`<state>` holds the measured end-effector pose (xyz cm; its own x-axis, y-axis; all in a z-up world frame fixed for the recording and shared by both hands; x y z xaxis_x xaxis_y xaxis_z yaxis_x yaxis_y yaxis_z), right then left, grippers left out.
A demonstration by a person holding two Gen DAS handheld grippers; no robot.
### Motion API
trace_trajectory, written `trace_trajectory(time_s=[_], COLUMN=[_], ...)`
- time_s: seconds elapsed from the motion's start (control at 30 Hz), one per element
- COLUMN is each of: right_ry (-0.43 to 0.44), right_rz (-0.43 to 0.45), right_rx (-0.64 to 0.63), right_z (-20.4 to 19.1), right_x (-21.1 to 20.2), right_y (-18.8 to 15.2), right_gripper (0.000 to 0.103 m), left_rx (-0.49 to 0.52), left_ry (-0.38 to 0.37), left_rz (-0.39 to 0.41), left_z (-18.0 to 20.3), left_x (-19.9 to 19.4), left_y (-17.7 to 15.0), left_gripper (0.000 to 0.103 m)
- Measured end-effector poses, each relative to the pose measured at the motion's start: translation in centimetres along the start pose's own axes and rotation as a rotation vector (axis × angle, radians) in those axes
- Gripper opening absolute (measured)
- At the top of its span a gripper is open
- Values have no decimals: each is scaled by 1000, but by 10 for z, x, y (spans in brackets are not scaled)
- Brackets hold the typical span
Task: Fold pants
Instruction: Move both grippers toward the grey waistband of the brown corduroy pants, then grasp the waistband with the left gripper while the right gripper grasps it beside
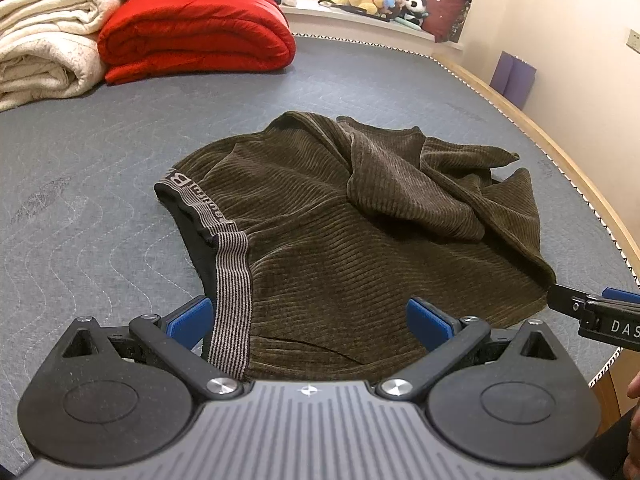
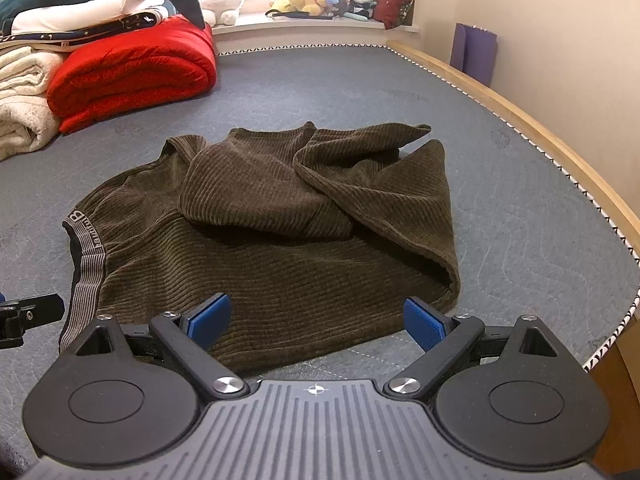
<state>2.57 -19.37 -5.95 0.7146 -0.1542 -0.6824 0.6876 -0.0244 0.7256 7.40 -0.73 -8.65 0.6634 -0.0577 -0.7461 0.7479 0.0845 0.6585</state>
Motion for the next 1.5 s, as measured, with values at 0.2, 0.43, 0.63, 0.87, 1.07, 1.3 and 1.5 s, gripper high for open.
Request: trace_trajectory(time_s=[0.2,0.43,0.63,0.87,1.07,1.3,1.5], right_ry=[1,28,43,132,221,313,343], right_rz=[1,26,42,82,125,79,-13], right_rx=[1,11,16,-1,-113,-320,-488], right_z=[0,-6,-17,-47,-92,-150,-200], right_x=[0,-5,-4,-5,-10,-7,14], right_y=[0,6,8,11,13,-9,-40], right_gripper=[94,83,68,42,35,36,39], left_rx=[-2,10,9,3,2,-424,-469], left_ry=[-2,-1,-30,-144,-227,-211,-257], left_rz=[0,5,27,9,-89,-288,-314], left_z=[0,2,-3,-22,-77,-182,-179], left_x=[0,0,-10,-25,-13,60,93], left_y=[-1,-1,0,9,49,31,36], left_gripper=[103,103,95,13,13,14,41])
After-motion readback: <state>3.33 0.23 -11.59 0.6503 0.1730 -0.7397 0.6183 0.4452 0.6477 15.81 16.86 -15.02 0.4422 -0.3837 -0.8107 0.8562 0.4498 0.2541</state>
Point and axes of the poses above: each gripper's, at about its wrist camera, not at the fingertips, and x roughly the way its jaws point, z to its right, y to its top, the point moved 9 cm from there along x, roughly the way its jaws point, and after that the axes turned 2 degrees about x, right-handed, at the moved point
